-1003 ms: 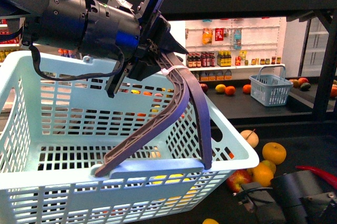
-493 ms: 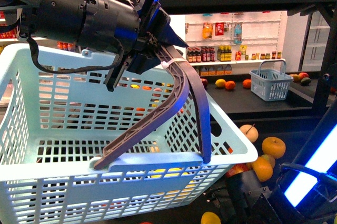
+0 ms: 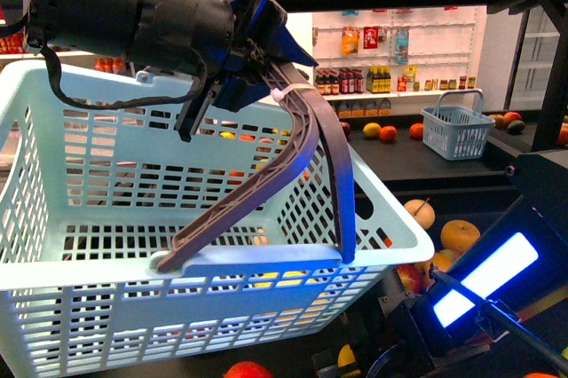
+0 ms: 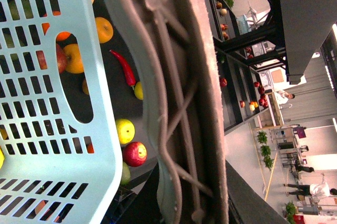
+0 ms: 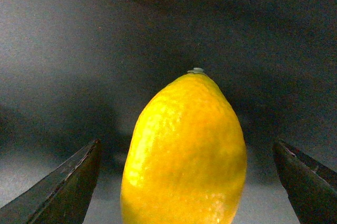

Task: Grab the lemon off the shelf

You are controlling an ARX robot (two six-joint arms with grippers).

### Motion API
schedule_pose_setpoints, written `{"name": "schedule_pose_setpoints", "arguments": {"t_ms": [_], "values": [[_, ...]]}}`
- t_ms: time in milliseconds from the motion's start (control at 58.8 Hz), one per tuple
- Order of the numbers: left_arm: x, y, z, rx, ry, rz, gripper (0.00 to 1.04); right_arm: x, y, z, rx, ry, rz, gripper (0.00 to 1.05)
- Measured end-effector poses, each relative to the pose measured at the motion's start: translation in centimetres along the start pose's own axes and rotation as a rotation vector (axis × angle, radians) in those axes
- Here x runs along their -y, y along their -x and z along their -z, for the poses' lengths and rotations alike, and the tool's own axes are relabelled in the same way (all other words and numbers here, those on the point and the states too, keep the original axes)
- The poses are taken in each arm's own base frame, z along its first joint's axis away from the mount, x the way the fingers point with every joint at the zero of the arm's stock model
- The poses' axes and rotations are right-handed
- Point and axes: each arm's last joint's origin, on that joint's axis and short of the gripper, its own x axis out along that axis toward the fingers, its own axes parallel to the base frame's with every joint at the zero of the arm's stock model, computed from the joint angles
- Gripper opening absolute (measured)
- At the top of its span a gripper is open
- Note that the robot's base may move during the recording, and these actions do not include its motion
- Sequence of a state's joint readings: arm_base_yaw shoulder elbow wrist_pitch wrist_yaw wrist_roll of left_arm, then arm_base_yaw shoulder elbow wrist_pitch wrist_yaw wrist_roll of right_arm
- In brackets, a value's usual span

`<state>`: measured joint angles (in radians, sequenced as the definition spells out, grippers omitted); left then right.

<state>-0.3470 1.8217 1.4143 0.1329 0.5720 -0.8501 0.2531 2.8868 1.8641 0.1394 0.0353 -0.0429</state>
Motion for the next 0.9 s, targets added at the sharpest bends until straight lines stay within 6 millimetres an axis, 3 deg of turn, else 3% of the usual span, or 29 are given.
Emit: {"name": "schedule_pose_setpoints", "arguments": {"t_ms": [85,374,612,629,901], "values": [[0.0,0.0,0.0,0.0,0.0,0.0,0.12,0.0,-0.5,0.1,-0.006,0.0,0.003,0.94],[0.0,0.0,0.0,0.0,0.0,0.0,0.12,0.2,-0.9,0.3,-0.005,-0.003,0.008,0.53],[0.0,0.0,0.0,0.0,0.0,0.0,0.11,2.0,0.7,0.8,-0.004,-0.02,0.032,0.49],[0.0,0.0,0.0,0.0,0.0,0.0,0.11,8.2,6.8,-0.2,0.058,-0.066,0.123,0.48],[0.0,0.0,0.0,0.0,0.0,0.0,0.11,14.7,15.7,-1.3,0.138,-0.151,0.217,0.48]]}}
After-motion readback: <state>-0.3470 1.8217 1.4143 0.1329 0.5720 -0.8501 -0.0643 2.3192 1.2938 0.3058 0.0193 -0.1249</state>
